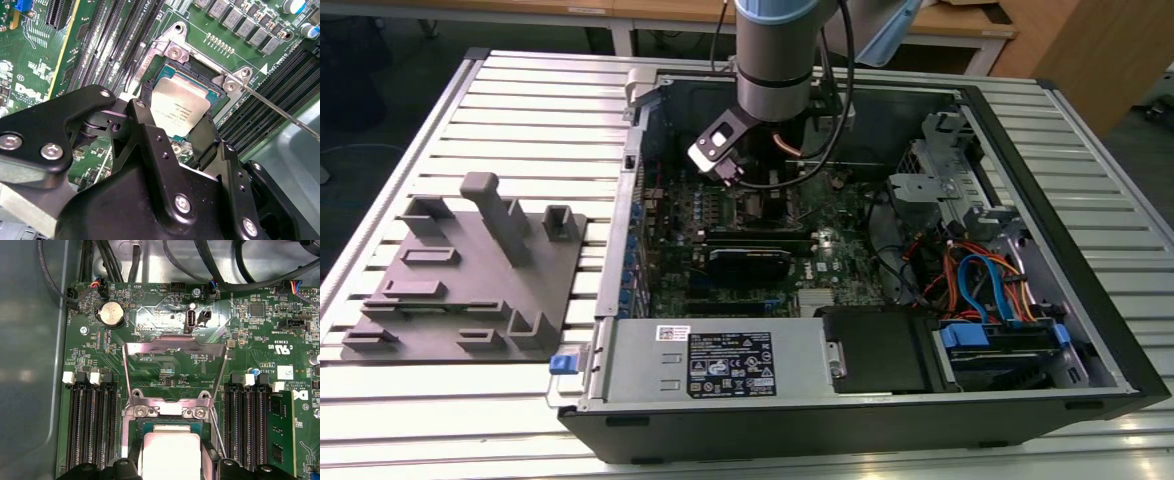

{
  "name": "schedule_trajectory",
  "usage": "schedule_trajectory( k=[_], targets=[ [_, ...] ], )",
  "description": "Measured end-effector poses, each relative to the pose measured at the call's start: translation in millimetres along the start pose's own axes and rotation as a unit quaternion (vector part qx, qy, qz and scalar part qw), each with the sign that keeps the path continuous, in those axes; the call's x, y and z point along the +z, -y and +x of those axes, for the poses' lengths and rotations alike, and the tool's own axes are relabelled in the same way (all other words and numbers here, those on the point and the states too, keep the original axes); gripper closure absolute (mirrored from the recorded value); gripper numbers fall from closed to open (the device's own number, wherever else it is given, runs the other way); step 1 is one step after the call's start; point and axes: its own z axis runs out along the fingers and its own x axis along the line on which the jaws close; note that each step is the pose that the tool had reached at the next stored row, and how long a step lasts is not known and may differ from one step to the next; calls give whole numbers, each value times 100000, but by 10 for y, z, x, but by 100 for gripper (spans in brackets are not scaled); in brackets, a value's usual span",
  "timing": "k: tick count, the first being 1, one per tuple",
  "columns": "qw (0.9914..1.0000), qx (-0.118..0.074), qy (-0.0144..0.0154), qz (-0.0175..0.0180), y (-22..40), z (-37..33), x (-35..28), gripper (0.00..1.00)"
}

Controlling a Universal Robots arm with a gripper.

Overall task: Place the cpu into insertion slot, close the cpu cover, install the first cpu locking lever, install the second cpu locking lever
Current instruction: 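Place the cpu into insertion slot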

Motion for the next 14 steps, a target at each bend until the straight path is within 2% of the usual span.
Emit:
schedule_trajectory(
  k=[5,6,7,9,14],
  targets=[
    [100000,1,-12,-8,0,0,2,46],
    [100000,-1,-12,-5,0,0,3,45],
    [100000,1,-9,-4,0,0,2,38],
    [100000,1,-39,-1,0,0,3,38],
    [99998,42,-548,-4,1,3,15,38]
  ],
)
